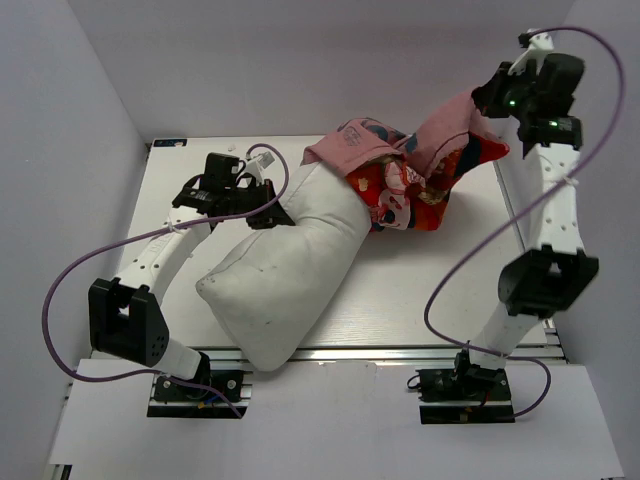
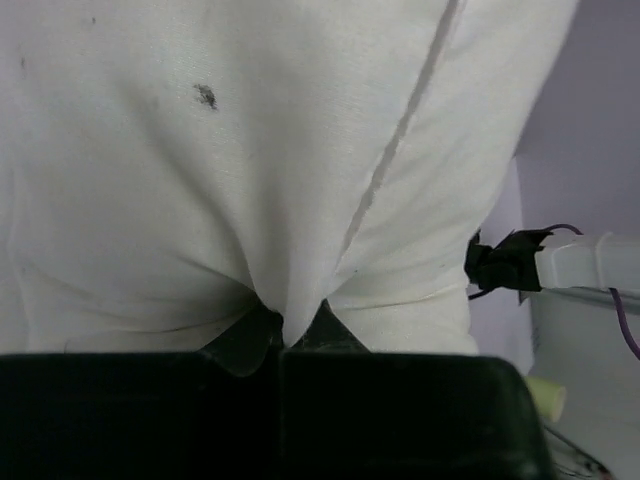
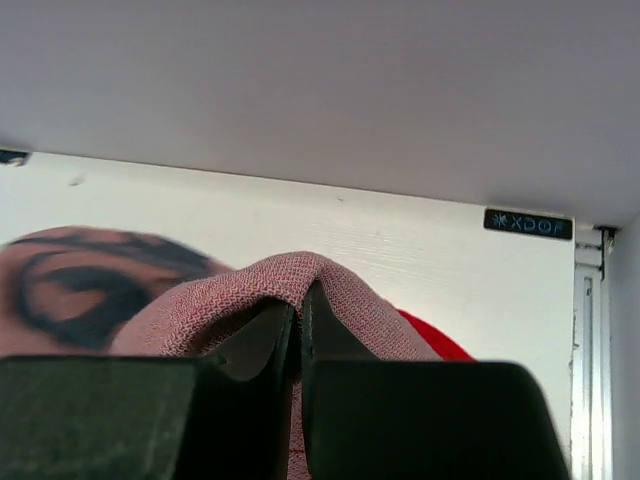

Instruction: Put the pillow into the pillowcase

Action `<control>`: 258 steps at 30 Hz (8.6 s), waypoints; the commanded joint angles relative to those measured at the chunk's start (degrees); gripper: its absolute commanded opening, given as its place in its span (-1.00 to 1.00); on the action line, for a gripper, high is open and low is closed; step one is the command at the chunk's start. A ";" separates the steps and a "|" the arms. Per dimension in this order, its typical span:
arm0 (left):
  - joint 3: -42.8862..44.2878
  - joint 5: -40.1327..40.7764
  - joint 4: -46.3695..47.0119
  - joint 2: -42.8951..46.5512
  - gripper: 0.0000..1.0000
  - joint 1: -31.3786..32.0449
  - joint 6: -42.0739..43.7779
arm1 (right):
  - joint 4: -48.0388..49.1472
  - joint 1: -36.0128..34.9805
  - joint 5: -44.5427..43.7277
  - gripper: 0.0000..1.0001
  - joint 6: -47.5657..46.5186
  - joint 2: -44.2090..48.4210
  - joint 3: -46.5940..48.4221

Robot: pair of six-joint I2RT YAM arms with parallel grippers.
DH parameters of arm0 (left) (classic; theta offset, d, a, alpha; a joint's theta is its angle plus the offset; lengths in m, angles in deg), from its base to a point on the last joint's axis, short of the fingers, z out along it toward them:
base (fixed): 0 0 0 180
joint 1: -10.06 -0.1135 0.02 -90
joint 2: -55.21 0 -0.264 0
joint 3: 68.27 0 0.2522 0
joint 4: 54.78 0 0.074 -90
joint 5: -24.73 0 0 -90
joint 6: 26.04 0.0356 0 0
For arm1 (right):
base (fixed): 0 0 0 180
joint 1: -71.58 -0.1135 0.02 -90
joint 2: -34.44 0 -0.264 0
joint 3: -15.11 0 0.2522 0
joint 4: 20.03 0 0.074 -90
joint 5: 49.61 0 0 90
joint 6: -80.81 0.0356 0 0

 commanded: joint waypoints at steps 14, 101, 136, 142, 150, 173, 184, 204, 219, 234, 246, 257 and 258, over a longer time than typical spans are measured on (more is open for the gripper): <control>2.07 2.64 -1.74 -11.09 -1.00 -6.37 3.08 | 14.09 -14.47 -42.63 0.34 -13.21 -23.09 12.82; -4.78 -13.79 12.31 6.14 -1.00 -6.20 -3.60 | 10.94 -41.03 3.90 -1.00 9.10 1.65 -15.83; -11.53 53.52 4.14 14.92 0.12 21.75 8.80 | 6.09 -38.38 -5.60 0.43 -22.37 24.32 -50.39; -18.14 56.34 9.06 11.34 0.44 21.93 10.82 | 7.32 -38.47 -10.71 0.63 -23.59 17.21 -44.16; -19.90 57.93 11.97 3.50 -0.31 22.19 9.59 | 11.10 -41.80 -15.19 0.72 -26.40 8.94 -36.07; -12.53 53.27 9.77 18.97 -1.00 22.10 3.26 | 3.92 -42.42 -4.69 -1.00 -21.69 -0.92 -18.08; -0.92 52.21 14.25 16.77 -1.00 22.02 4.67 | 8.72 -45.41 29.70 -1.00 12.42 -0.39 -6.24; -27.72 53.00 19.09 36.19 -1.00 22.02 -3.95 | -8.67 -36.20 12.93 0.55 -19.45 4.97 -9.73; -26.23 52.39 17.50 36.90 -1.00 22.02 -2.45 | 2.66 -20.81 -12.12 0.62 -36.15 12.27 -38.87; -24.92 51.07 17.33 35.58 -1.00 22.02 -2.45 | 9.36 -18.43 -15.11 -0.40 -39.32 -0.82 -39.16; -24.91 51.95 16.89 35.67 -1.00 21.93 -1.84 | 11.62 -16.05 1.77 -0.99 -34.05 10.68 -32.02; -23.51 51.34 17.77 34.09 -1.00 21.93 -0.69 | 6.53 -14.22 0.99 0.59 -33.69 9.98 -26.57; -23.68 51.25 17.86 34.00 -1.00 21.93 -0.69 | 7.67 -14.12 -0.76 0.58 -34.04 9.90 -27.53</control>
